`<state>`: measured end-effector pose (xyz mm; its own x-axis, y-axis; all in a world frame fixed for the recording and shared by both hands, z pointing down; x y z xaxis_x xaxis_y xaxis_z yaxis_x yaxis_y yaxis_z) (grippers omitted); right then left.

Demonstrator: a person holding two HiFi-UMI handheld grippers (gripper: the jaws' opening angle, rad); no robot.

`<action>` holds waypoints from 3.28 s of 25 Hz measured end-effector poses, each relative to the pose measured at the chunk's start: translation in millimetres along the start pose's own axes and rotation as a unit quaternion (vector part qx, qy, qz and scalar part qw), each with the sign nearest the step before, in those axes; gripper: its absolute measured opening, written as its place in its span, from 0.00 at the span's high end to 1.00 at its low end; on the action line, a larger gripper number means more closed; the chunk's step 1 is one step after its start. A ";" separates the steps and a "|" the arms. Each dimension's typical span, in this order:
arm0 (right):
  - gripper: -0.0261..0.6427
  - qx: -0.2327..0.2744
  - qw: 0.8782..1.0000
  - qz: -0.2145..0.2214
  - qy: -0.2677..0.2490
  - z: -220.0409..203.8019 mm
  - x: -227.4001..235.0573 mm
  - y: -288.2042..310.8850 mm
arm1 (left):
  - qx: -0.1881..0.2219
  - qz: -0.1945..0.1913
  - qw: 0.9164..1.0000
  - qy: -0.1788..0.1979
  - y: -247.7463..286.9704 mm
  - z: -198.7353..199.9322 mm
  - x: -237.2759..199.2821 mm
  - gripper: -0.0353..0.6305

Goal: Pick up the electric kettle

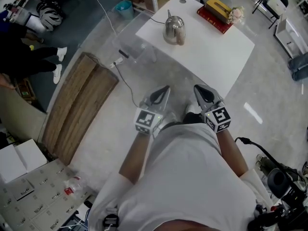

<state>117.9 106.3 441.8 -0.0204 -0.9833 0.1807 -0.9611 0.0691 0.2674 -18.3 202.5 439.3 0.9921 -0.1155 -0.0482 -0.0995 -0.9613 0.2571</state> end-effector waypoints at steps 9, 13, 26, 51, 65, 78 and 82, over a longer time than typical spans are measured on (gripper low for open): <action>0.96 -0.006 1.000 0.012 -0.002 1.0 10.7 6.4 | -0.003 0.012 1.000 -0.006 7.2 1.1 -4.3 0.94; 0.96 -0.004 1.000 0.025 -0.004 6.7 23.0 18.4 | -0.003 0.025 1.000 -0.007 14.4 3.8 -13.2 0.94; 0.96 -0.007 0.998 0.059 -0.002 23.4 94.7 51.1 | -0.007 0.044 0.999 -0.009 74.7 16.0 -29.7 0.94; 0.93 -0.038 0.989 0.142 0.024 9.9 241.3 102.0 | -0.041 0.101 0.994 -0.017 203.6 27.9 -48.2 0.94; 0.89 -0.082 0.988 0.129 0.037 -24.6 285.0 140.8 | -0.063 0.101 0.993 -0.023 220.3 11.7 -74.4 0.94; 0.78 -0.130 0.981 0.135 0.056 -46.8 292.4 182.9 | -0.070 0.079 0.994 -0.033 232.8 3.3 -102.4 0.94; 0.73 -0.145 0.977 0.142 0.059 -56.7 299.4 197.2 | -0.076 0.073 0.993 -0.042 233.1 -9.3 -105.5 0.94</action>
<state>-62.1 -165.0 602.3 -0.2260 -0.8929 0.3894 -0.8025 0.3973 0.4452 -145.5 -7.0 513.3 0.9572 -0.2786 -0.0784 -0.2237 -0.8840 0.4104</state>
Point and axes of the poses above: the fingertips, and each gripper's own axes: y forward along the fingers, x to its right, z out of its top, the point moved 5 cm from there along -y, backward along the fingers, and after that the axes turned 15 degrees about z, right-handed, at the moved point
